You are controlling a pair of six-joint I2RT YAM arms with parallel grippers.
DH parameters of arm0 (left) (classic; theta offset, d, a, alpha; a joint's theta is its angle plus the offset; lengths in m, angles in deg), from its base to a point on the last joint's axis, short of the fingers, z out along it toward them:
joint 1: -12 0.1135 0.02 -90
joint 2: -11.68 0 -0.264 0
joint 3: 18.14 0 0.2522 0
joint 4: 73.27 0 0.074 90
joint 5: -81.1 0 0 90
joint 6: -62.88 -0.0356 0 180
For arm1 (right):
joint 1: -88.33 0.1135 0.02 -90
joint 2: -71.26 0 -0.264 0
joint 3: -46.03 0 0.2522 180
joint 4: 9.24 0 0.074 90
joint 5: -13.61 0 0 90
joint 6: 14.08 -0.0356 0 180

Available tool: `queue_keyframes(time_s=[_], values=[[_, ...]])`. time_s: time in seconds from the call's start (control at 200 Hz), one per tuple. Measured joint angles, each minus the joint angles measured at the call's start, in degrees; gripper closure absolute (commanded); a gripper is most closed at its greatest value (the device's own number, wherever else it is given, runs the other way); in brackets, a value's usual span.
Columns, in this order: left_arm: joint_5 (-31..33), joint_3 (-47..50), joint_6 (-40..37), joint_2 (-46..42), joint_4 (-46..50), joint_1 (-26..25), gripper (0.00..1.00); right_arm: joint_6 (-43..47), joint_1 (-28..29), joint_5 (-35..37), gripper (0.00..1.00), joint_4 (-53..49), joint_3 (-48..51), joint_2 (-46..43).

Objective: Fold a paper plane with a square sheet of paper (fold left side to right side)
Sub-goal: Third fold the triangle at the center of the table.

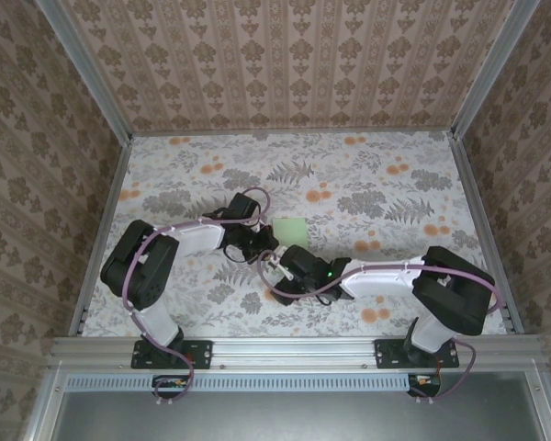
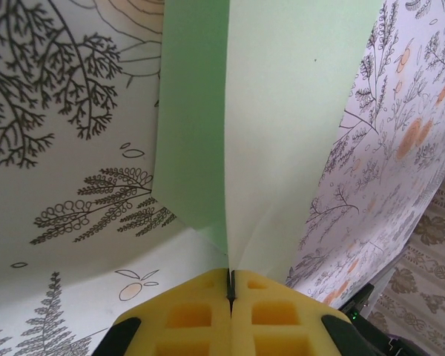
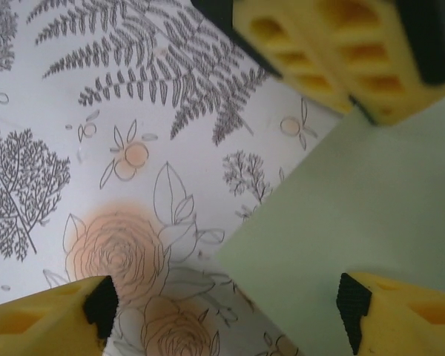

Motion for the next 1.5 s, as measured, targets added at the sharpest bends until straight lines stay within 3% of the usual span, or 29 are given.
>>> queue_keyframes(time_s=[0.485, 0.595, 0.795, 0.9, 1.13, 1.5], values=[[0.0, 0.0, -0.2, 0.0, 0.5, 0.0, 1.00, 0.6, -0.5, 0.9, 0.88, 0.1, -1.9, 1.5], [0.0, -0.1, -1.2, 0.0, 1.6, 0.0, 0.93, 0.6, -1.7, -1.1, 1.00, -0.9, -1.9, 0.8], [0.0, -1.7, -5.9, -0.1, 5.9, 1.0, 0.71, -0.4, -3.9, -6.1, 1.00, -2.3, -1.9, -1.2], [0.0, -2.8, -8.9, -1.4, 8.9, 2.6, 0.68, -1.2, -5.4, -9.6, 1.00, -2.6, -1.9, -1.6], [0.6, -8.0, -15.8, -3.1, 14.4, 5.2, 0.88, -3.7, -8.0, -16.9, 1.00, -2.6, -1.9, -1.5], [-1.9, -20.4, -22.5, 11.1, 14.7, 3.7, 0.94, -5.6, -8.8, -21.6, 1.00, -2.7, -2.2, 0.9]])
